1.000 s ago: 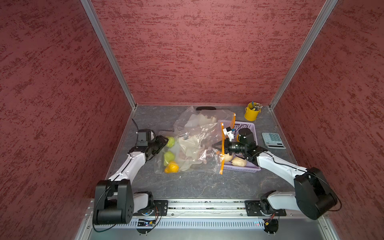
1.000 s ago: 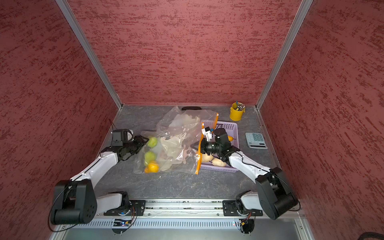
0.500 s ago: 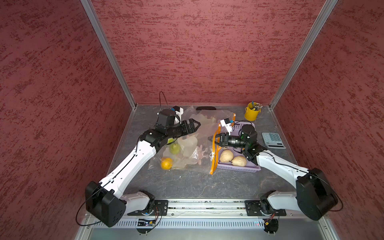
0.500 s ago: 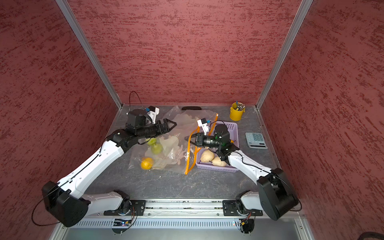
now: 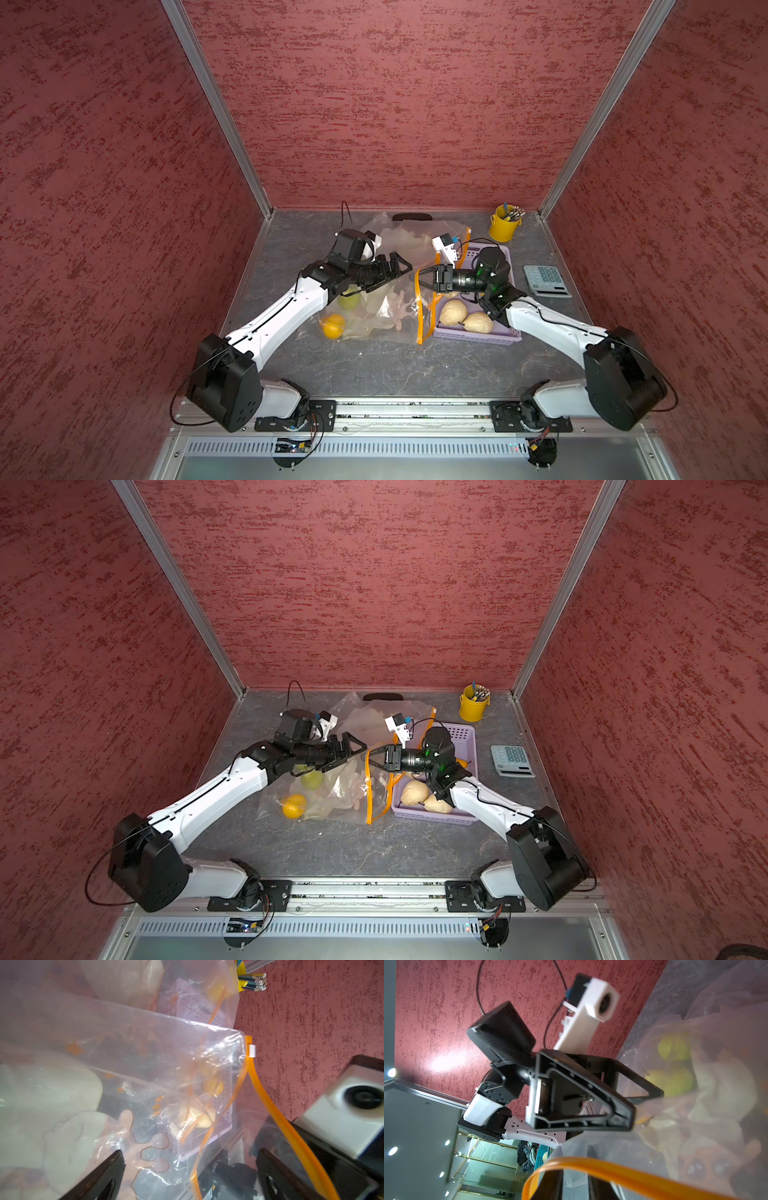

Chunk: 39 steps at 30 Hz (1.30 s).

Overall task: Open the zip-top bag and take out the pear
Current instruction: Pick up the pear from the zipper food storage bag.

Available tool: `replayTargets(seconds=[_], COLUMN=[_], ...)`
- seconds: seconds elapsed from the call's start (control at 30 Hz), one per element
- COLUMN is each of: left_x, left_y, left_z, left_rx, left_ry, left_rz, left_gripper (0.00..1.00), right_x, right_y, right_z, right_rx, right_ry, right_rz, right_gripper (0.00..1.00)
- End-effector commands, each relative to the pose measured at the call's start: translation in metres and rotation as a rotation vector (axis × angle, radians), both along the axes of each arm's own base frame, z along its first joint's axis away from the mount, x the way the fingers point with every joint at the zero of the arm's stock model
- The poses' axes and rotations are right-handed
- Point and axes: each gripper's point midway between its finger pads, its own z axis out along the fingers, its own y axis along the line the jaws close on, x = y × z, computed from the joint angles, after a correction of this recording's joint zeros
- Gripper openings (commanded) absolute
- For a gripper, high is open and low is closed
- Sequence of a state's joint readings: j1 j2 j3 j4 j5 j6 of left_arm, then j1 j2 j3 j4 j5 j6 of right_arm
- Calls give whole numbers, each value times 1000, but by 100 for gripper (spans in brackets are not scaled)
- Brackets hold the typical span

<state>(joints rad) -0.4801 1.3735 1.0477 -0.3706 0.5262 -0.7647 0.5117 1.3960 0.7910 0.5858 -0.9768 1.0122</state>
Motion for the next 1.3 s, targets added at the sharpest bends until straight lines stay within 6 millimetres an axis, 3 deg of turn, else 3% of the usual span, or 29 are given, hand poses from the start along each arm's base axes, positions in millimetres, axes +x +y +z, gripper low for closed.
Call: replayTargets(seconds=[0.0,0.17,0.27,0.33,0.37,0.5,0.6,0.63,0.67,0.7,0.9,0.97,1.03,1.2,1.27], left_x=[5,4,0,-2,-2,-1,-1,-5,-11,-18,-60,-66,-70,-95,-105], left_y=[-4,-11,-14,-10,-7,13,24,22,20,19,21,30,36,27,27], left_z=[18,40,48,50,51,60,71,75,77,77,57,46,49,83,85], left_rx=[-118,-229,-255,-254,-249,-227,-237,-243,-242,-231,-122,-72,-75,-5,72], left_ry=[-21,-56,-54,-57,-56,-88,-129,-134,-128,-120,-65,-49,-61,-247,-314], left_rz=[13,-7,-23,-17,-8,42,50,34,14,2,-24,11,29,-66,-103], left_gripper=[91,76,40,10,0,0,0,6,30,44,87,92,95,100,100], right_x=[-8,-15,-11,-11,-11,-14,-13,-14,-14,-14,-11,-12,-12,-14,-13], right_y=[11,25,30,30,30,26,21,19,19,18,21,24,25,43,46], right_z=[5,-5,-13,-10,-8,-4,-17,-19,-19,-20,-22,-15,-6,23,32], right_rx=[8,2,-6,-5,-4,-46,-107,-107,-101,-101,-83,-59,-38,5,10], right_ry=[-39,-22,-8,-15,-22,-36,4,7,9,14,12,-6,-32,-68,-78], right_rz=[52,75,67,72,72,51,11,6,1,-4,-13,-2,-2,55,62], right_gripper=[23,22,22,22,22,22,20,20,20,20,15,13,9,8,7])
